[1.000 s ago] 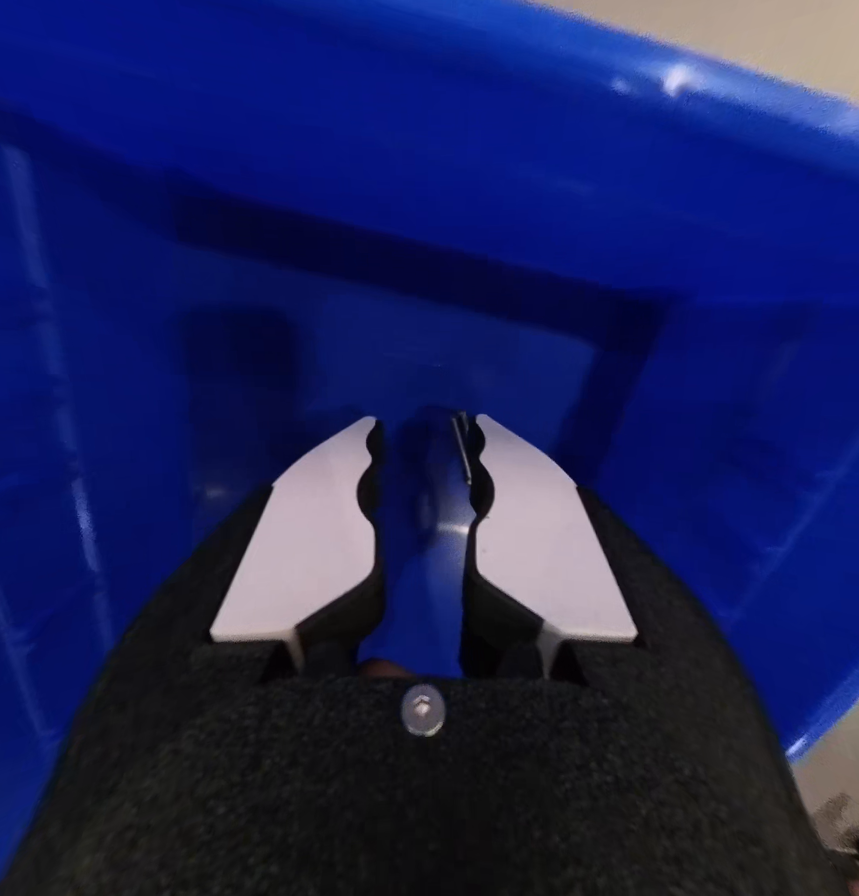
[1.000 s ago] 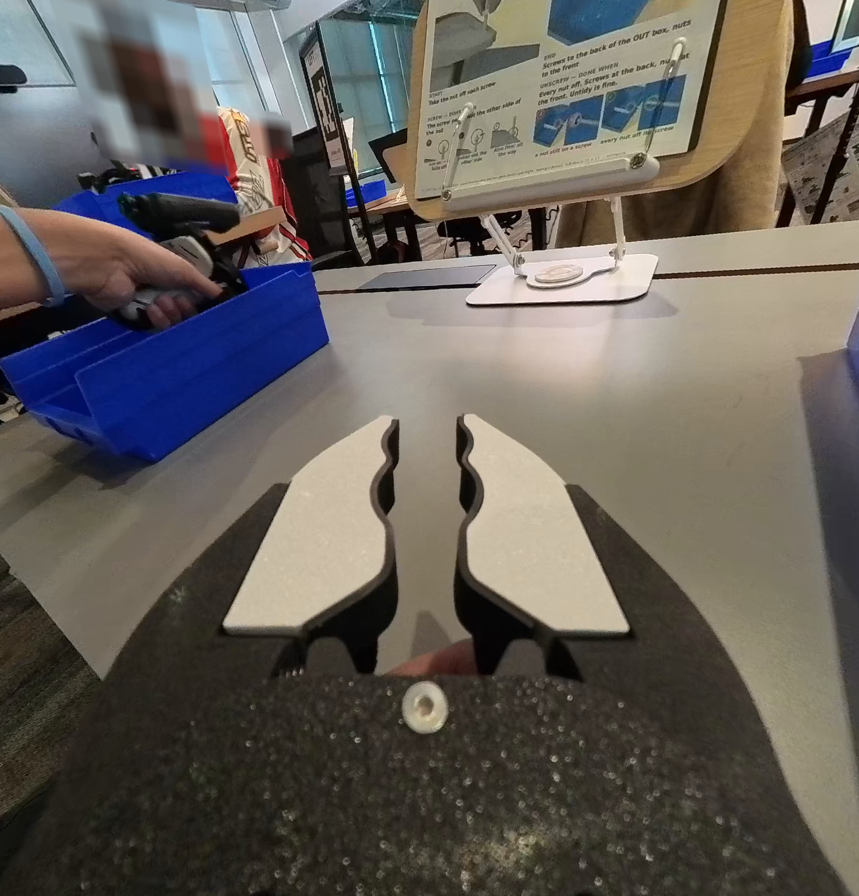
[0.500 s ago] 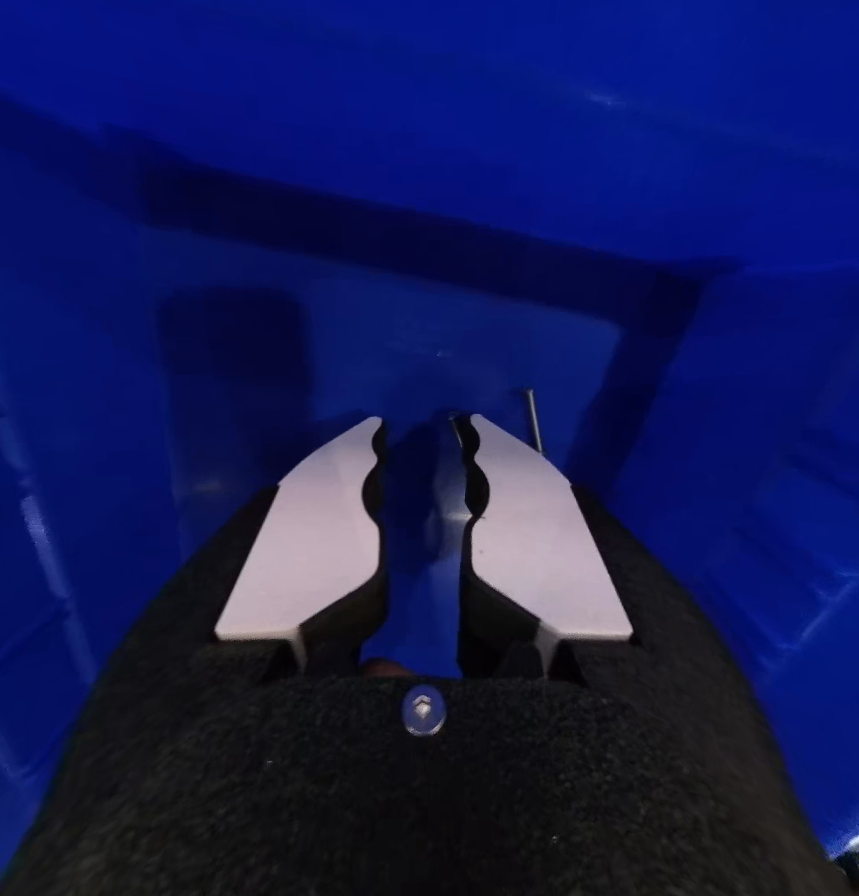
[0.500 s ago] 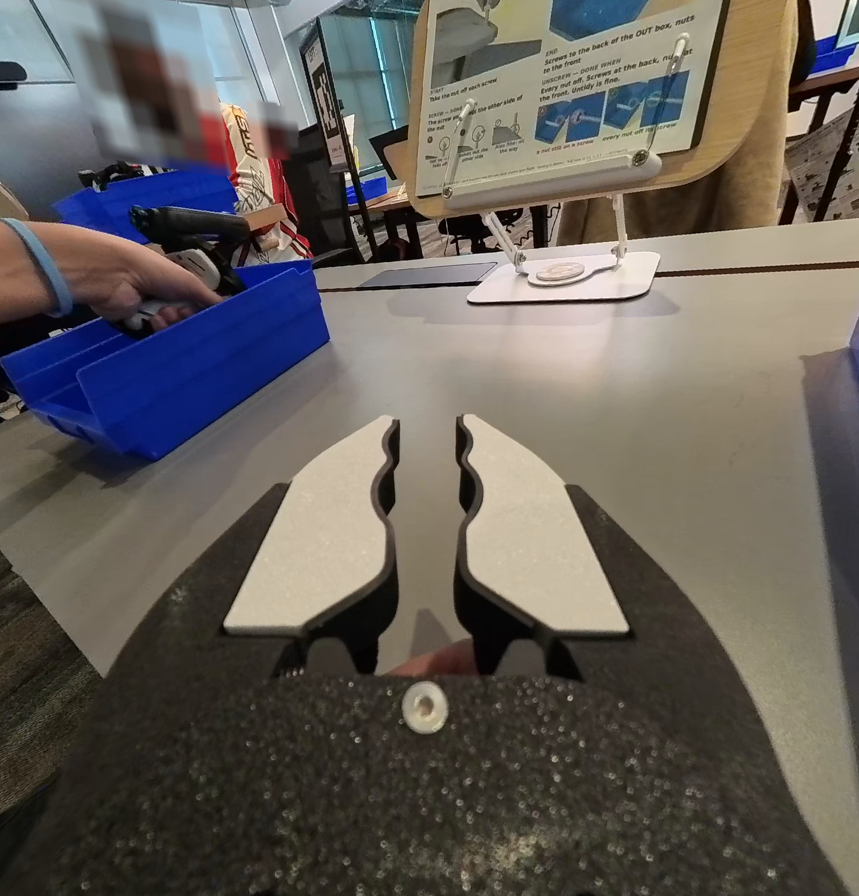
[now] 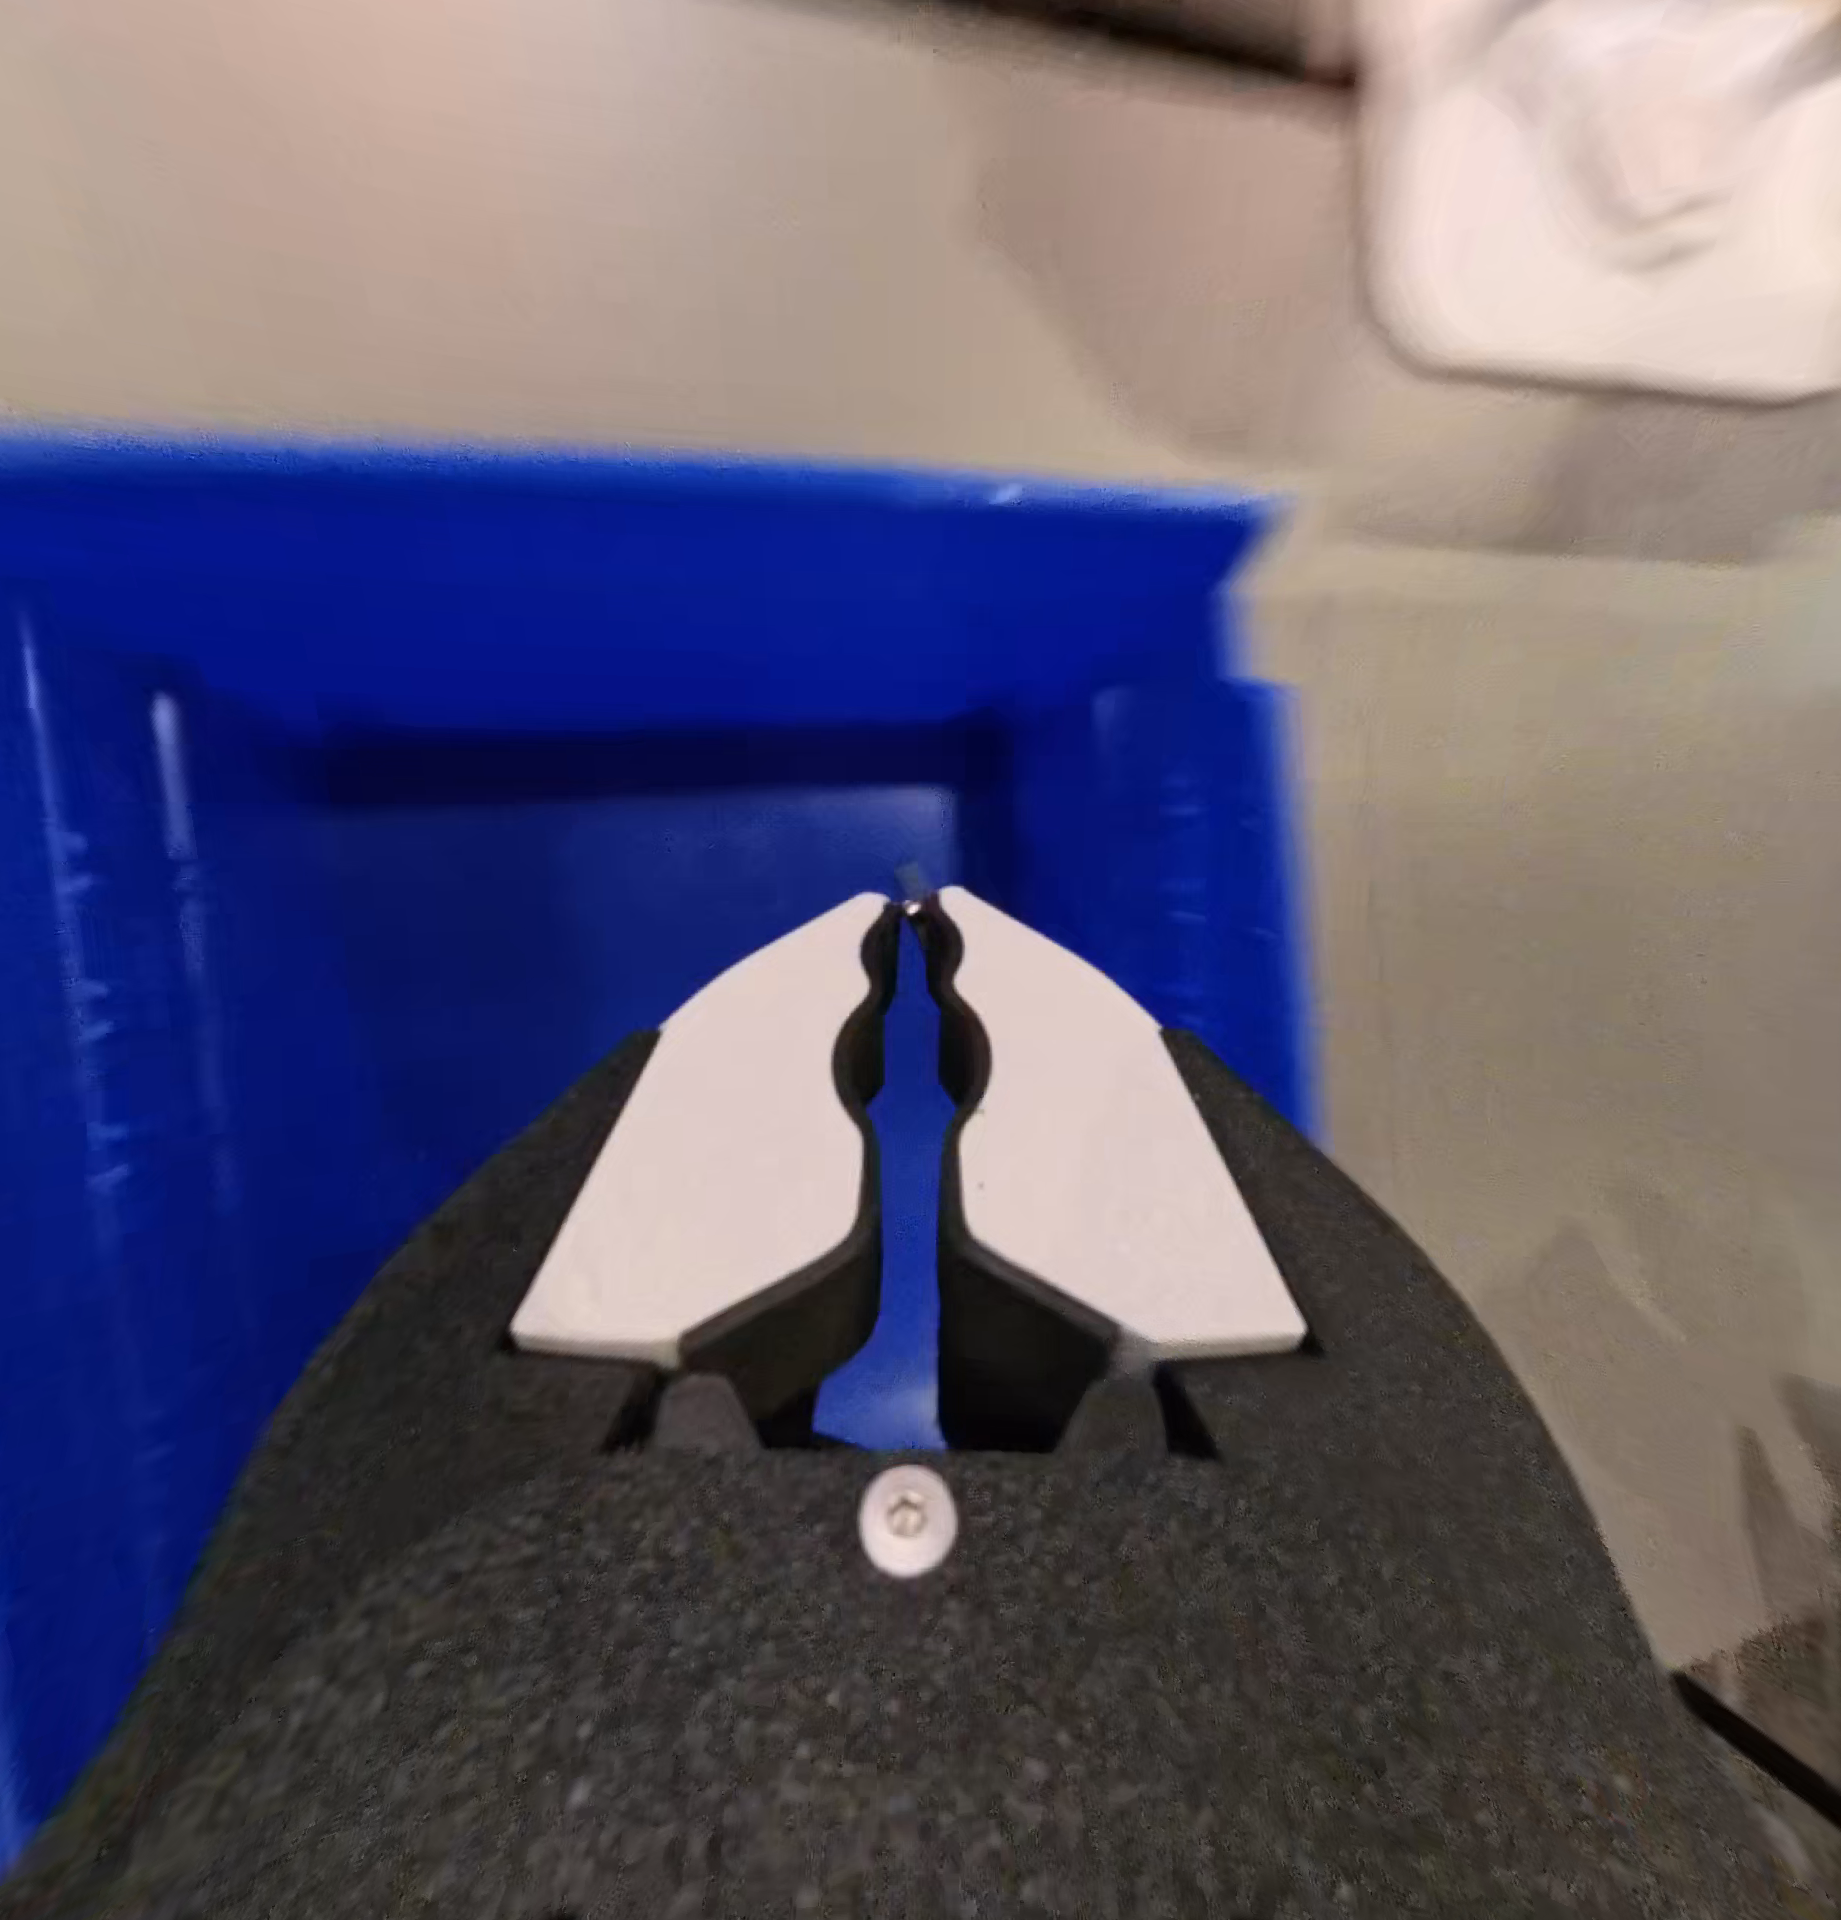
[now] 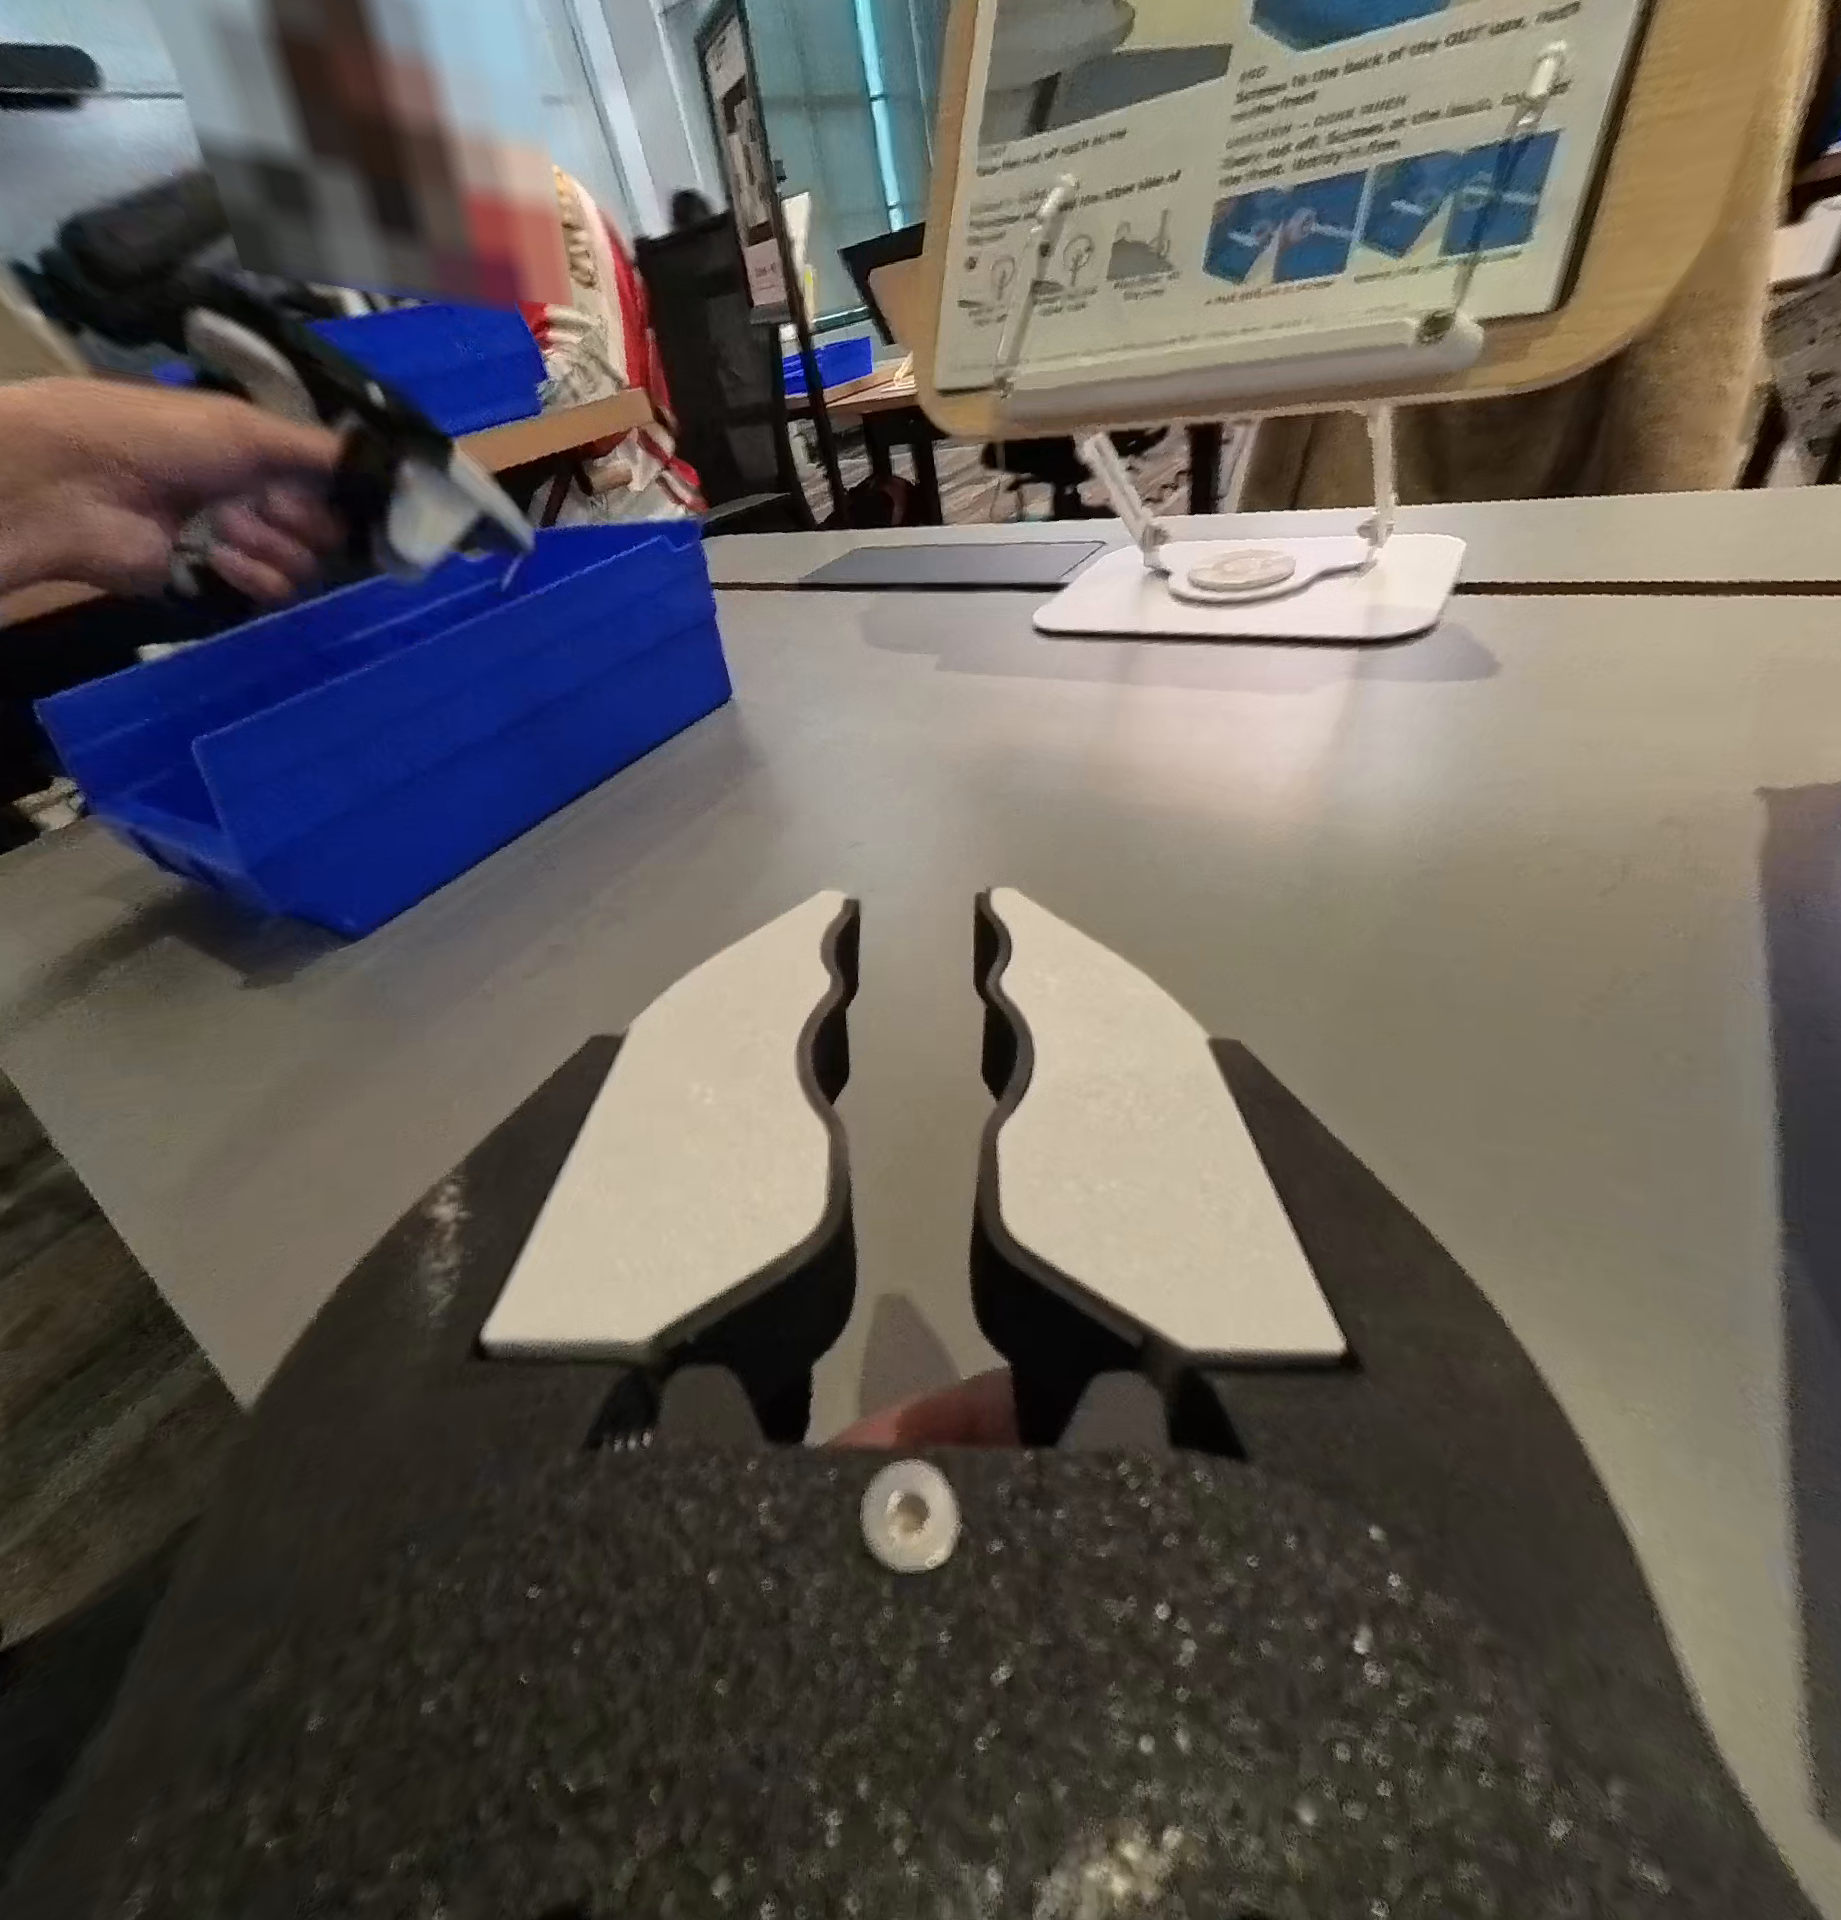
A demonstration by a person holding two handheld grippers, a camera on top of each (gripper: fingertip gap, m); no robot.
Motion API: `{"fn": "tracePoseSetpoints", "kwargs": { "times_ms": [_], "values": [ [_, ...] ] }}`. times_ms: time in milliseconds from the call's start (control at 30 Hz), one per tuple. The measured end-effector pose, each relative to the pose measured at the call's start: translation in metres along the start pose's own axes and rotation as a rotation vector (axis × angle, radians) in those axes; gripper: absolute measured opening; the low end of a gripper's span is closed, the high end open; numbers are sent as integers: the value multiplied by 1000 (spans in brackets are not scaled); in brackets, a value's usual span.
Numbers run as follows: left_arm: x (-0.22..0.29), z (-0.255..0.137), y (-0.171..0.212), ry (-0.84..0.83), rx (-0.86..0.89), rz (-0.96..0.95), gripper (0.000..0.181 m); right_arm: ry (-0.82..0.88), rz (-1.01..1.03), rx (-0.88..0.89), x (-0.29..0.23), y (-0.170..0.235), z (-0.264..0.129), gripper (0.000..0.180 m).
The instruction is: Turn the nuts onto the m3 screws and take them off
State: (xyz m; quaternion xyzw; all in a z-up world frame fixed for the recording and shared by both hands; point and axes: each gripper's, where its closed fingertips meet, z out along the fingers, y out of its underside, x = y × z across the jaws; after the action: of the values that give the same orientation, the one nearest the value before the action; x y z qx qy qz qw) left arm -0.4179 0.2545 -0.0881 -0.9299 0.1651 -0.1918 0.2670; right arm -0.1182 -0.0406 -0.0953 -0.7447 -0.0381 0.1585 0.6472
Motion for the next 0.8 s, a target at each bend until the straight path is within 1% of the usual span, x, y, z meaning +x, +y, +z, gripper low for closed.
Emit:
{"fn": "tracePoseSetpoints", "kwargs": {
  "times_ms": [67, 100, 133, 200, 300, 400, 467, 533, 600, 667, 700, 800],
  "values": [
    [48, -39, -10, 187, 180, 71, 4, -86, 1, -21, -12, -4, 2, 21],
    [77, -58, -8, 289, 257, 108, 4, -142, -2, -34, -20, -7, 4, 20],
    [107, -76, -1, 388, 325, 152, 4, -214, 3, -45, -31, -11, 4, 19],
    [160, -101, 20, 511, 439, 239, 4, -349, 57, -46, -55, -24, 6, 19],
    [225, -113, 58, 649, 514, 301, 4, -547, 197, -10, -96, -50, 11, 20],
    [275, -114, 87, 800, 547, 311, 4, -611, 325, 18, -115, -70, 26, 22],
    [296, -112, 101, 868, 553, 319, 4, -618, 371, 30, -119, -77, 34, 22],
    [306, -111, 107, 907, 565, 302, 4, -668, 392, 28, -125, -80, 32, 19],
    [313, -109, 113, 954, 556, 280, 4, -670, 390, 19, -126, -78, 32, 16],
    [316, -107, 115, 969, 558, 264, 4, -634, 369, 16, -122, -74, 34, 11],
    [317, -107, 117, 981, 551, 259, 4, -628, 364, 21, -120, -73, 33, 5],
    [317, -104, 120, 986, 543, 262, 4, -614, 363, 22, -117, -70, 31, 5]
  ]
}}
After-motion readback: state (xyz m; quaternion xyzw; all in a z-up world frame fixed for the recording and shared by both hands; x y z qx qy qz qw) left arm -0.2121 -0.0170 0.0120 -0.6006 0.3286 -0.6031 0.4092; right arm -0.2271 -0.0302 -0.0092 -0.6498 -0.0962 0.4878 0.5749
